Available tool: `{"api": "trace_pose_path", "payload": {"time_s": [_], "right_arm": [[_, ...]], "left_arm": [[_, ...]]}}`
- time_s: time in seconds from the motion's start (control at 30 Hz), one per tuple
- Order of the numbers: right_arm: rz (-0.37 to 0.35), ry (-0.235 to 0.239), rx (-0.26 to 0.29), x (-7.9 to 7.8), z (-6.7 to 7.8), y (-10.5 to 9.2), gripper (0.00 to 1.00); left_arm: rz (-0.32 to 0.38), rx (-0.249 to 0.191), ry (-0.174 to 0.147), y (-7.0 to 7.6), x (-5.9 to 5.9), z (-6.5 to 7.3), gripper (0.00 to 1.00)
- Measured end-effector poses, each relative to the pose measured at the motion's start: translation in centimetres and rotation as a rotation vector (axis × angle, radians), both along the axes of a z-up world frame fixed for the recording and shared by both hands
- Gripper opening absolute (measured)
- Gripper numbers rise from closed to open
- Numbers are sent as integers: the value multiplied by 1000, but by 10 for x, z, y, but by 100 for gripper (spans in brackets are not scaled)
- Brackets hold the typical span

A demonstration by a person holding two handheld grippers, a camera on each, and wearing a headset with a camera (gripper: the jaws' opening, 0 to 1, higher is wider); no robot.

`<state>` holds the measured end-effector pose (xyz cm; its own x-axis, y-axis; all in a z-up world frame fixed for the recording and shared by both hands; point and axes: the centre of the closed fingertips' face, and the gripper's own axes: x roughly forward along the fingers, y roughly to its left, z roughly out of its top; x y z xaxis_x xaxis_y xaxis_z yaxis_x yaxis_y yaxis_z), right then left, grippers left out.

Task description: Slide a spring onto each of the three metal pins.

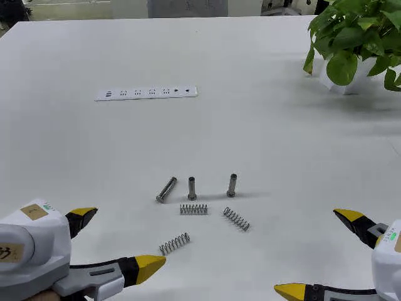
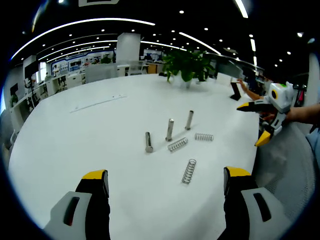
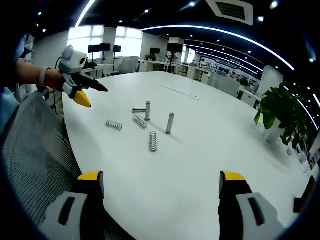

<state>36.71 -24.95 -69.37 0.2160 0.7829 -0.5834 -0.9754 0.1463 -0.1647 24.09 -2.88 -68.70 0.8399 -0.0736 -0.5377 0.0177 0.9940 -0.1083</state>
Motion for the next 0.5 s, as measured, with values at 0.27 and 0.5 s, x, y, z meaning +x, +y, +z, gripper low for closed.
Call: {"api": "trace_pose_path", "payload": {"time_s": [0.27,0.5], "right_arm": [[11,-10,4,-1,4,1,97],[-16,36,41,0,7,1,97]], "left_arm": [[-33,7,50,11,16,-4,96],[-37,-10,101,20,27,-8,94]]}}
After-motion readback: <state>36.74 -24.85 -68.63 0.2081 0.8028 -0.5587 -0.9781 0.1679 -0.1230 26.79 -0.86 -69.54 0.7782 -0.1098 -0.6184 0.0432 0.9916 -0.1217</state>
